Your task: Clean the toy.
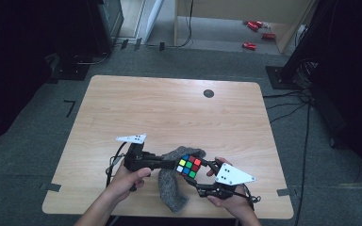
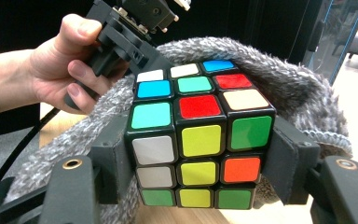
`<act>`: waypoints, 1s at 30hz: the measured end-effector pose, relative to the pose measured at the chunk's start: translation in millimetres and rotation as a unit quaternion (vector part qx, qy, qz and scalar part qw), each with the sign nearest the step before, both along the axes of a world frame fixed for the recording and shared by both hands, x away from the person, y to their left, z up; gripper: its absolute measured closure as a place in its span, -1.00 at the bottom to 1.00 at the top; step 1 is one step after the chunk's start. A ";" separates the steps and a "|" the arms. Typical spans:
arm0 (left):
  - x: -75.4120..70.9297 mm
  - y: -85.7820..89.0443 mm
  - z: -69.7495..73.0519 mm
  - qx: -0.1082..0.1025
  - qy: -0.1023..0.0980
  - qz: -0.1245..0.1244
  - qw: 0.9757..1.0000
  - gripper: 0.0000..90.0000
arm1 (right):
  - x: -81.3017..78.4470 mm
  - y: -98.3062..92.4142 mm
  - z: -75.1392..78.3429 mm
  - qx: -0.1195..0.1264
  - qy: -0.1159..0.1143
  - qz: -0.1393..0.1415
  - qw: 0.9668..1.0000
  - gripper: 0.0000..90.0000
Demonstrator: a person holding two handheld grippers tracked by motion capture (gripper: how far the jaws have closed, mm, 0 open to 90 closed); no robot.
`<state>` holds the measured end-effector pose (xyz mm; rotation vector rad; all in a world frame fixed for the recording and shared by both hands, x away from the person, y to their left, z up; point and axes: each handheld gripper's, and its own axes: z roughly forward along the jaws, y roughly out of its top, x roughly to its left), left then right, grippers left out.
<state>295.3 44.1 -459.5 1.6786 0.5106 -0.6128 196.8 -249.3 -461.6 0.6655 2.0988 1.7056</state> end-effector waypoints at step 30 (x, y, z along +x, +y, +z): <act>-27.9 -19.1 -0.5 0.174 -0.243 0.075 0.951 0.88 | 0.3 -10.8 15.4 0.026 -0.017 -0.043 0.999 -0.23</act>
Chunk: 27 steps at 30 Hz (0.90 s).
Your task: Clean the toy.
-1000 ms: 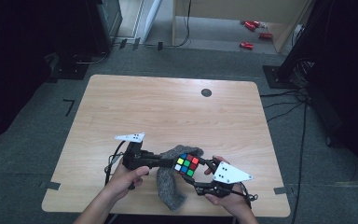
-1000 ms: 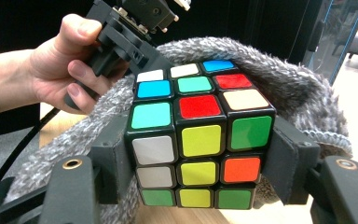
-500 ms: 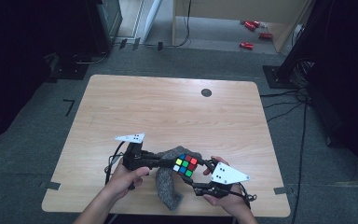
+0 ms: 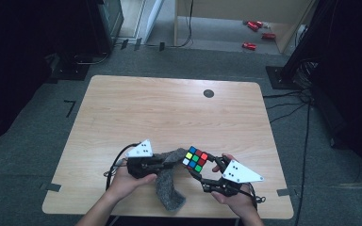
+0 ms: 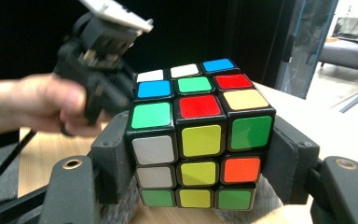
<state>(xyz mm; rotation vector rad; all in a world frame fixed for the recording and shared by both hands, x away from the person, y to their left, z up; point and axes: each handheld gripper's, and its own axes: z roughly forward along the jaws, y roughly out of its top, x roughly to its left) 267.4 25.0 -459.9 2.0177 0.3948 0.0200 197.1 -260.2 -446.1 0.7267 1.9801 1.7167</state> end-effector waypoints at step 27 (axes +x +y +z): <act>-3.7 -11.6 -10.5 -0.080 0.015 0.006 0.997 0.83 | 3.4 7.4 -6.3 0.051 0.039 -0.025 0.998 -0.23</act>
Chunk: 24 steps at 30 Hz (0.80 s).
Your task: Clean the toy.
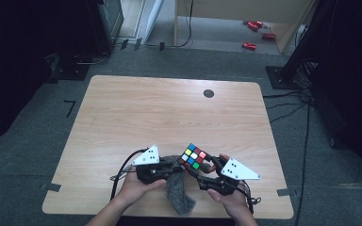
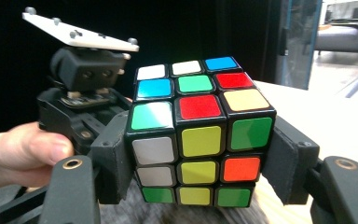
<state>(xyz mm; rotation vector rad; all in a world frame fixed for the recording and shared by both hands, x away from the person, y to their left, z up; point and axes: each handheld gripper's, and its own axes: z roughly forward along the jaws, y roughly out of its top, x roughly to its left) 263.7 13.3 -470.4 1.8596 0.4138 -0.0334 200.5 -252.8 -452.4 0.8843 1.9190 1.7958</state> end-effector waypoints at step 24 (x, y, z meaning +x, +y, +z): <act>-4.5 -4.9 0.5 0.014 -0.006 0.029 0.999 0.80 | 2.8 -5.2 -1.4 0.002 0.004 -0.006 1.000 -0.23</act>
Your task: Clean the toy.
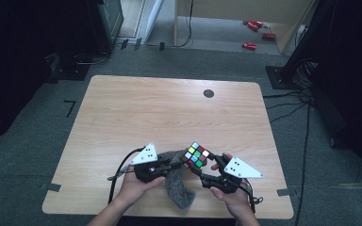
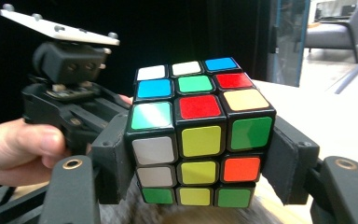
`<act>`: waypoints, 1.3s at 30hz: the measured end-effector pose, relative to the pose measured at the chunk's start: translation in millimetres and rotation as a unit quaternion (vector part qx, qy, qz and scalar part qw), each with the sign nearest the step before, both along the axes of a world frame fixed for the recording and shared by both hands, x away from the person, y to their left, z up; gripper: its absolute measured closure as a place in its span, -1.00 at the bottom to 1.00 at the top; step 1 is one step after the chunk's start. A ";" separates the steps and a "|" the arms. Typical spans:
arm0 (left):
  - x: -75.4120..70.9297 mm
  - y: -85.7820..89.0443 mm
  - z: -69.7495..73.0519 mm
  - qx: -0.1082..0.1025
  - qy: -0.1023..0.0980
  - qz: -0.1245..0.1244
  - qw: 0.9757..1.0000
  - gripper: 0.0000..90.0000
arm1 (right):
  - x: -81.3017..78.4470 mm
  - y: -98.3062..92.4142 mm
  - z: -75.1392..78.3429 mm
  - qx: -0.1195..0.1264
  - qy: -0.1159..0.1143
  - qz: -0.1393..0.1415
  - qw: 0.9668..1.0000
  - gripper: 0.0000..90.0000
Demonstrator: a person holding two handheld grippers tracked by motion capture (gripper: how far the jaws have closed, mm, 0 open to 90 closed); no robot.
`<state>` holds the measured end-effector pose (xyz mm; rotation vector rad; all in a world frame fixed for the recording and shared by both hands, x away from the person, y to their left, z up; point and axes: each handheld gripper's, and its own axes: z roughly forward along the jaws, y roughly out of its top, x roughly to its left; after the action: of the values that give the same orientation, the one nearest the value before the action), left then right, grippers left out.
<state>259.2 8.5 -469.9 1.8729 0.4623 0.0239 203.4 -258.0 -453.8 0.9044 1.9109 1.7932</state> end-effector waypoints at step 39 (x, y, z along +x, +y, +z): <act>15.4 39.7 8.9 0.164 -0.106 0.045 0.980 0.70 | 3.5 -11.7 -0.4 0.009 0.007 -0.031 0.999 -0.23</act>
<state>274.6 48.1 -461.0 2.1413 0.4132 0.3773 206.8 -269.7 -454.2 0.9739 1.8586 1.7752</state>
